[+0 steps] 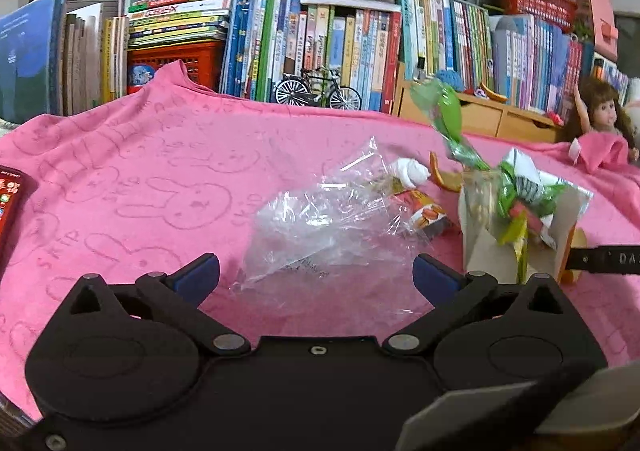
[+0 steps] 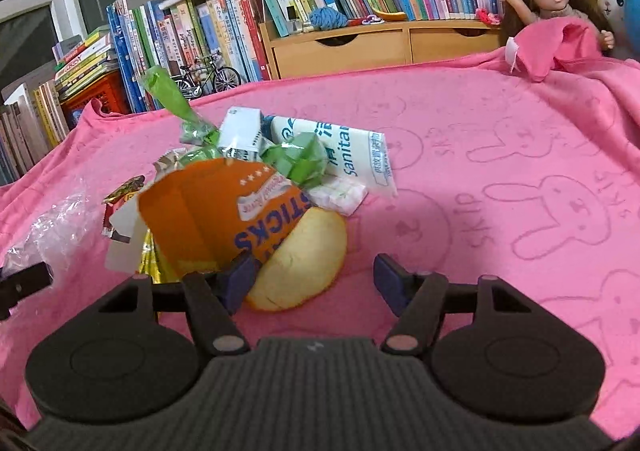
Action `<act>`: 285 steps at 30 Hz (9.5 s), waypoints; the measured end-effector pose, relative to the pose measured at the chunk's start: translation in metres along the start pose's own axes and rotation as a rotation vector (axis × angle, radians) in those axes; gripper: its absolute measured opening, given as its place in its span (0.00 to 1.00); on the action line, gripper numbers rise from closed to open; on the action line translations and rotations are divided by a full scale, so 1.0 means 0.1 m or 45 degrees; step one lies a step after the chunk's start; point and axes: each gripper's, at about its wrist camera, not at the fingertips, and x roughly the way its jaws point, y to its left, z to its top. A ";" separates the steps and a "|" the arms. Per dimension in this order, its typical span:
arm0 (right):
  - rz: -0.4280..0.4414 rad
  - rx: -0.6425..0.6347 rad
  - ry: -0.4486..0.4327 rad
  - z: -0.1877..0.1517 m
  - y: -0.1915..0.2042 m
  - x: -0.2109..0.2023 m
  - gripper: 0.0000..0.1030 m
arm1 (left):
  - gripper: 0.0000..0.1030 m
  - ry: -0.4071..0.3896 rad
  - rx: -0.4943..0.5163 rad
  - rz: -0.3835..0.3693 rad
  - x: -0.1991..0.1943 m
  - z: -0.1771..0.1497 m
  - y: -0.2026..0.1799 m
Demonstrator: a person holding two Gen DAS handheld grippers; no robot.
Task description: Collect trash
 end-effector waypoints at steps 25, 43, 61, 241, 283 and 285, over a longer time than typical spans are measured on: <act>-0.034 -0.146 -0.062 -0.10 0.21 -0.20 0.16 | 0.61 -0.022 0.050 -0.080 -0.31 -0.09 -0.10; 0.055 -0.150 -0.150 -0.31 0.30 -0.79 0.11 | 0.61 -0.103 0.163 -0.173 -1.06 -0.24 -0.29; 0.025 -0.157 -0.136 -0.49 0.28 -0.83 0.60 | 0.62 -0.065 0.239 -0.209 -1.34 -0.42 -0.40; 0.031 -0.177 -0.205 -0.20 0.26 -0.82 0.75 | 0.54 0.130 -0.016 -0.356 -0.23 0.10 -0.66; 0.042 -0.276 -0.141 -0.10 0.09 -0.90 0.12 | 0.05 0.046 -0.022 -0.338 -0.42 -0.01 -0.57; 0.078 -0.296 -0.104 -0.21 0.12 -0.96 0.41 | 0.05 0.043 -0.007 -0.335 -0.49 -0.04 -0.55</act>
